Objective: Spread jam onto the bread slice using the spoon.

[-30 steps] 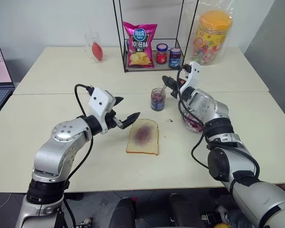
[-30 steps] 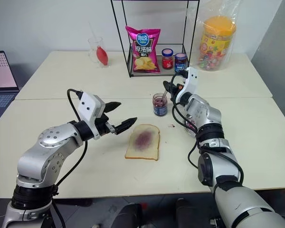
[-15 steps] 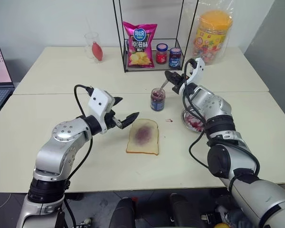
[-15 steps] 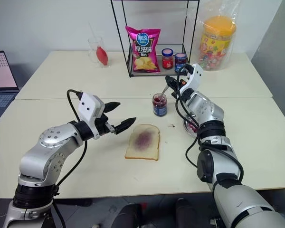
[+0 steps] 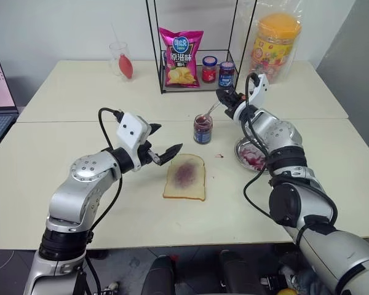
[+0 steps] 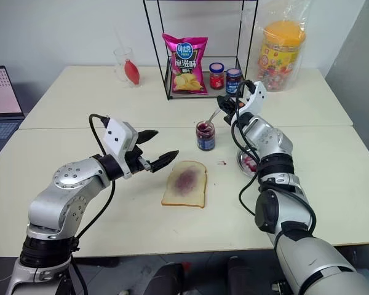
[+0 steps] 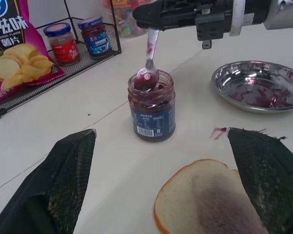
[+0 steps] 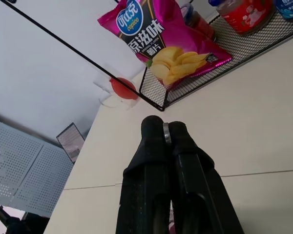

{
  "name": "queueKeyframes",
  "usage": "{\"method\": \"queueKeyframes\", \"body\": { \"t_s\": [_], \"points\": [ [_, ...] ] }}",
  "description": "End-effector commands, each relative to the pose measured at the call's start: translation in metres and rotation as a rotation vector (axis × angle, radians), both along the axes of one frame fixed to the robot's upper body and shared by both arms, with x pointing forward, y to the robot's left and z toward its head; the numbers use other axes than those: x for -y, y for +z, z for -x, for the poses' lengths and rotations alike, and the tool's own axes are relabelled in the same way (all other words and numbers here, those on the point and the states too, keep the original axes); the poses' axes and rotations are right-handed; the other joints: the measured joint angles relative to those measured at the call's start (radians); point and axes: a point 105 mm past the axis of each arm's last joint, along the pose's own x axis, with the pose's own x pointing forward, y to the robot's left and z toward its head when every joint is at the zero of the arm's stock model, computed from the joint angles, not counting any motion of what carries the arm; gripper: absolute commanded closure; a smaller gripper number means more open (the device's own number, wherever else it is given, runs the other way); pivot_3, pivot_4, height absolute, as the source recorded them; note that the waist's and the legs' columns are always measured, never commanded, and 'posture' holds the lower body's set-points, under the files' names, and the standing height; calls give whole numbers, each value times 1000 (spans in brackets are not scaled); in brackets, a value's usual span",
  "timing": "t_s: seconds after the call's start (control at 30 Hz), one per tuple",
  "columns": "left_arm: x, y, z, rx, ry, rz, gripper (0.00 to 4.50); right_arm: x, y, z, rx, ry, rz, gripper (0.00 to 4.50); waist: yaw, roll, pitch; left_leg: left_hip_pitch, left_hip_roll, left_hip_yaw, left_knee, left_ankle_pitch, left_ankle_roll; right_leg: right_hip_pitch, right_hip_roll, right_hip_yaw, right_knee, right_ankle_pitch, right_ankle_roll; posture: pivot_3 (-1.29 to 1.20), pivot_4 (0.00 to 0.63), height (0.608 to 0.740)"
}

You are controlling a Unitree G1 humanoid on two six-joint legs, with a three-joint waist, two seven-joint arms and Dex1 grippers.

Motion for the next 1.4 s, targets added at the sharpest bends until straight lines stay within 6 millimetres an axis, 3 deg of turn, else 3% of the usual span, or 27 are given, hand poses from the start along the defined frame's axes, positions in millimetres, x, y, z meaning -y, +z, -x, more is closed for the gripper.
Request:
{"method": "queueKeyframes", "body": {
  "t_s": [0.03,0.4,0.93,1.23,1.4],
  "points": [
    [4,10,0,48,-15,-1,0,5,21,-1,39,-8,-53,4493,0,0,0,0,0,0,0,0,0,0,0,0,0,0,0,0,150,740],
    [0,12,-3,57,-1,5,0,18,19,-3,6,-33,-105,4493,0,0,0,0,0,0,0,0,0,0,0,0,0,0,0,0,150,740],
    [-2,11,-3,54,7,8,0,22,13,-2,-23,-47,-138,4493,0,0,0,0,0,0,-1,0,0,0,0,0,-1,0,0,0,150,740],
    [-2,9,-3,49,3,1,0,-6,28,11,238,-5,234,4493,-1,0,0,0,0,0,-3,0,0,-1,0,0,0,0,0,0,150,740],
    [-3,9,-3,47,3,-1,0,-19,28,18,312,23,336,4493,-1,0,0,0,0,0,-3,0,0,-2,0,0,-1,0,0,0,150,740]
  ]
}}
